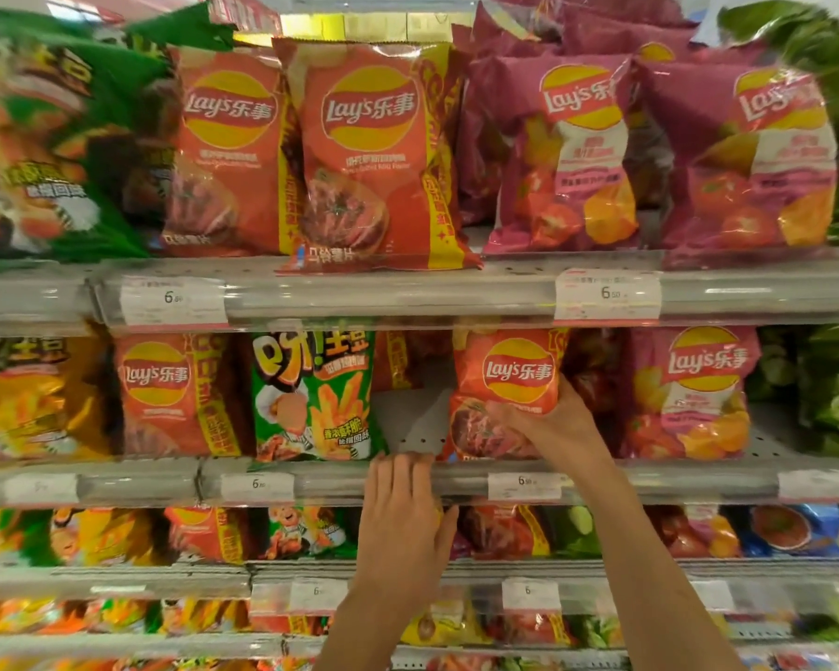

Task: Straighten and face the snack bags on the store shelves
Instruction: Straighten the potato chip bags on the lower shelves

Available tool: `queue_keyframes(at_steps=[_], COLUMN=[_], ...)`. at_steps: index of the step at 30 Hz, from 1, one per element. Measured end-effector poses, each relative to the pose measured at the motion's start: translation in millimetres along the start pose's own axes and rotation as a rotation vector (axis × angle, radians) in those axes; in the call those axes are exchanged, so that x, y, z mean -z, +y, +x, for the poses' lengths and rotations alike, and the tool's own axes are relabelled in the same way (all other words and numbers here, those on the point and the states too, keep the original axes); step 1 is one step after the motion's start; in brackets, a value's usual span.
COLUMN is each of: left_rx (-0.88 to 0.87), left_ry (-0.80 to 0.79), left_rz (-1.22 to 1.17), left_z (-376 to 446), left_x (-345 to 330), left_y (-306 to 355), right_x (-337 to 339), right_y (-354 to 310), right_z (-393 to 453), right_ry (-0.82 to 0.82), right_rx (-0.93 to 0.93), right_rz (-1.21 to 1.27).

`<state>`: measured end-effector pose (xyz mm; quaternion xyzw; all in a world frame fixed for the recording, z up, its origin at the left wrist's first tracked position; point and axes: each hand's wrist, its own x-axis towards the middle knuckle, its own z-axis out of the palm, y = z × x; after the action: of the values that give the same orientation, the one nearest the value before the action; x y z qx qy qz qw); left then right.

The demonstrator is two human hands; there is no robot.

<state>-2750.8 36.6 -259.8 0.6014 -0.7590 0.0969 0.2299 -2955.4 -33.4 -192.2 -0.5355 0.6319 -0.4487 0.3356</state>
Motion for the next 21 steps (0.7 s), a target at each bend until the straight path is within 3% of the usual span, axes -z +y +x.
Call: queue_keyframes(at_steps=[15, 21], left_rx=[0.050, -0.003], left_ry=[0.089, 0.117], left_rz=[-0.032, -0.281], left_z=[-1.2, -8.3], left_x=[-10.4, -1.2], left_y=[7.4, 0.6], right_x=[5.4, 8.3], right_y=[1.5, 4.5], right_z=[-7.8, -12.8], right_ry=[-0.023, -0.035], right_rx=[0.026, 0.070], right_rz=[-0.106, -0.178])
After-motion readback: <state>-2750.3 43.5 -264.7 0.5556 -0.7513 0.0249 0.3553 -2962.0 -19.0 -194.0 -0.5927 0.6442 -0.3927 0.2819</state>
